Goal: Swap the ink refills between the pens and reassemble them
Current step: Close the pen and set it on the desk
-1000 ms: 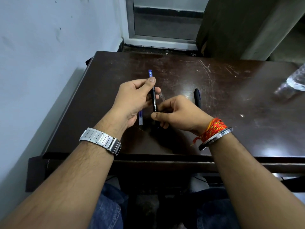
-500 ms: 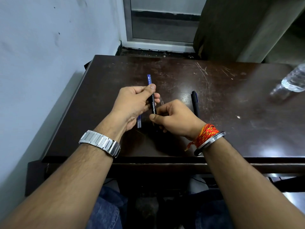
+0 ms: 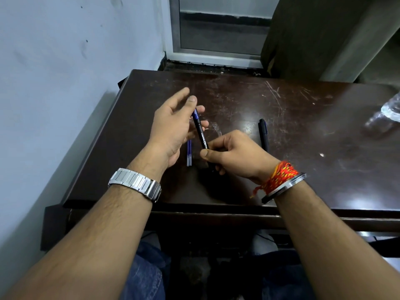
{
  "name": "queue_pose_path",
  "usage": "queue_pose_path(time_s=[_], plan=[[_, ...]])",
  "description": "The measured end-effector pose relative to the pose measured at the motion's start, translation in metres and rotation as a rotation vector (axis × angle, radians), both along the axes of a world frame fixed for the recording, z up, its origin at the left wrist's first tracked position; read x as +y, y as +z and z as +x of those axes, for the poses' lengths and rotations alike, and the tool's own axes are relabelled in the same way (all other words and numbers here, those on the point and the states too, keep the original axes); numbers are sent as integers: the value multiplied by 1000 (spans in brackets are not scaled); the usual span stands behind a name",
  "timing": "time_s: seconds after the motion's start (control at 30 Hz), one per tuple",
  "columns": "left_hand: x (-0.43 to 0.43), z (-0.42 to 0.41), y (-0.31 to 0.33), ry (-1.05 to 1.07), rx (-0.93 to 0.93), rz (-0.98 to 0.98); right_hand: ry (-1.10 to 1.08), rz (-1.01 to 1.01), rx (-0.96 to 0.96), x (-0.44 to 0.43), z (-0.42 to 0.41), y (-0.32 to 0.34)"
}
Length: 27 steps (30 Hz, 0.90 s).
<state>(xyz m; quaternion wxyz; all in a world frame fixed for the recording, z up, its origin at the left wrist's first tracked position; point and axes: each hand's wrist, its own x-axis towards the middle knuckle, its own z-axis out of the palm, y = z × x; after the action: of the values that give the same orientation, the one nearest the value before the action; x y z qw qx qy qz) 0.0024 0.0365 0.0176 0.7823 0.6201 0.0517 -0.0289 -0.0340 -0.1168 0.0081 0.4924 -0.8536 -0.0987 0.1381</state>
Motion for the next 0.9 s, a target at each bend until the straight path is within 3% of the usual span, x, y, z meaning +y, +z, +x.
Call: queue_pose_path(time_s=[0.33,0.6,0.77,0.9], plan=[[-10,1,-9,-4,-73,5,-40,-88,-75,0,-6,0],[-12,-5,-15,-46,7,51,-20,-138,24,-4,-4,0],[-11,-6,-12,-37,-44,282,-312,-208,-183,-30,2,10],[-8,-3,-14,46,-48,386,-652,-229,-157,-63,2,11]])
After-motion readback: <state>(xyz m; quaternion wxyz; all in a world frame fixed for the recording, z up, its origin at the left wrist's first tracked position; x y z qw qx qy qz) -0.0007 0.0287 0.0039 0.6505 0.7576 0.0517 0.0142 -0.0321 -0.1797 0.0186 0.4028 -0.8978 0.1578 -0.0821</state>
